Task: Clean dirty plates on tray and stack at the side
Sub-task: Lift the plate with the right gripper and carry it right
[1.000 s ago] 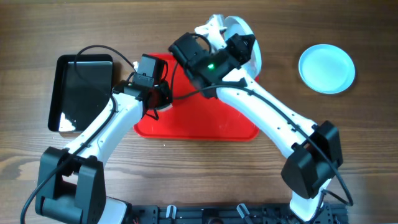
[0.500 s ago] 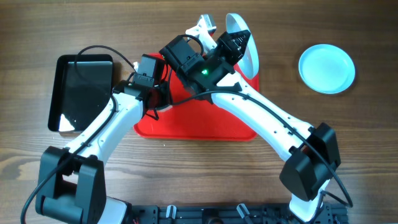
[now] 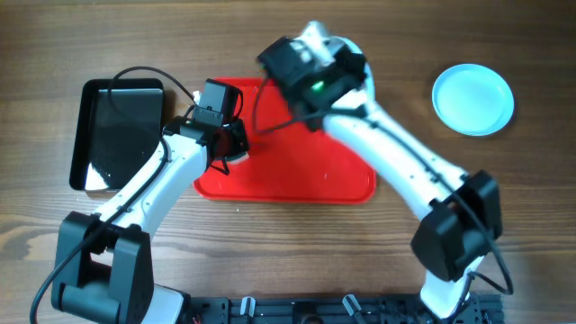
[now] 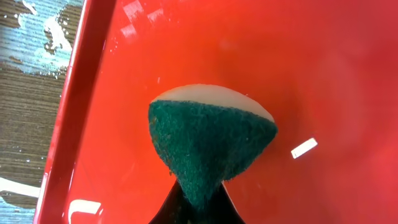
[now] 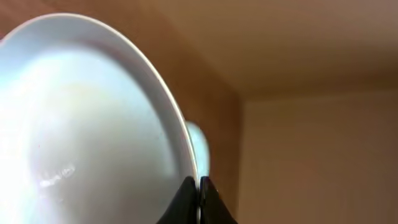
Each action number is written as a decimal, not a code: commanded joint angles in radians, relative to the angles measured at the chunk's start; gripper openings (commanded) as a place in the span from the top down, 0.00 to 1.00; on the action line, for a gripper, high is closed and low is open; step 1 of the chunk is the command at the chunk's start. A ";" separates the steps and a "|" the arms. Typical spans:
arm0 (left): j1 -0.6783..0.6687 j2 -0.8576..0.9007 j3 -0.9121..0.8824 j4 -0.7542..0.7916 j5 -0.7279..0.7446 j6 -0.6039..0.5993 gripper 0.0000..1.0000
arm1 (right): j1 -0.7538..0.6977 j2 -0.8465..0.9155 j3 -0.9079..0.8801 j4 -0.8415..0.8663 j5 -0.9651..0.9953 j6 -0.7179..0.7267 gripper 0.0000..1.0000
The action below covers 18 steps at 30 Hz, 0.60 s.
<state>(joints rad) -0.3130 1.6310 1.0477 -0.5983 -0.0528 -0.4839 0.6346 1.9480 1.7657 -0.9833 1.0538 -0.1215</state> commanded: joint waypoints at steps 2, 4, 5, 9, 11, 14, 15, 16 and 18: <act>0.003 0.007 -0.003 0.013 0.011 0.005 0.96 | -0.236 -0.043 0.022 -0.102 -0.435 0.180 0.96; 0.003 0.007 -0.003 0.016 0.012 0.005 0.96 | -0.288 -0.054 0.022 -0.097 -0.569 0.169 0.96; 0.003 0.007 -0.003 0.015 0.012 0.005 0.96 | -0.309 -0.060 0.022 -0.079 -0.641 0.156 0.96; 0.003 0.007 -0.003 0.001 0.011 0.005 0.96 | -0.480 -0.138 0.022 -0.005 -1.010 0.151 0.96; 0.003 0.007 -0.003 0.000 0.012 0.005 0.96 | -0.601 -0.169 0.022 -0.010 -1.091 0.156 0.96; 0.003 0.007 -0.003 0.003 0.012 0.005 0.96 | -0.860 -0.170 -0.045 0.005 -1.335 0.156 0.96; 0.003 0.007 -0.003 0.003 0.012 0.005 0.96 | -0.929 -0.170 -0.089 0.040 -1.360 0.190 0.96; 0.003 0.007 -0.003 0.002 0.012 0.005 0.96 | -1.000 -0.170 -0.142 0.084 -1.360 0.250 0.96; 0.003 0.007 -0.003 0.002 0.012 0.005 0.96 | -1.122 -0.170 -0.241 0.167 -1.359 0.341 0.96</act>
<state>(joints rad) -0.3130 1.6310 1.0477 -0.5991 -0.0525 -0.4839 -0.3626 1.7939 1.6291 -0.8761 -0.2249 0.0830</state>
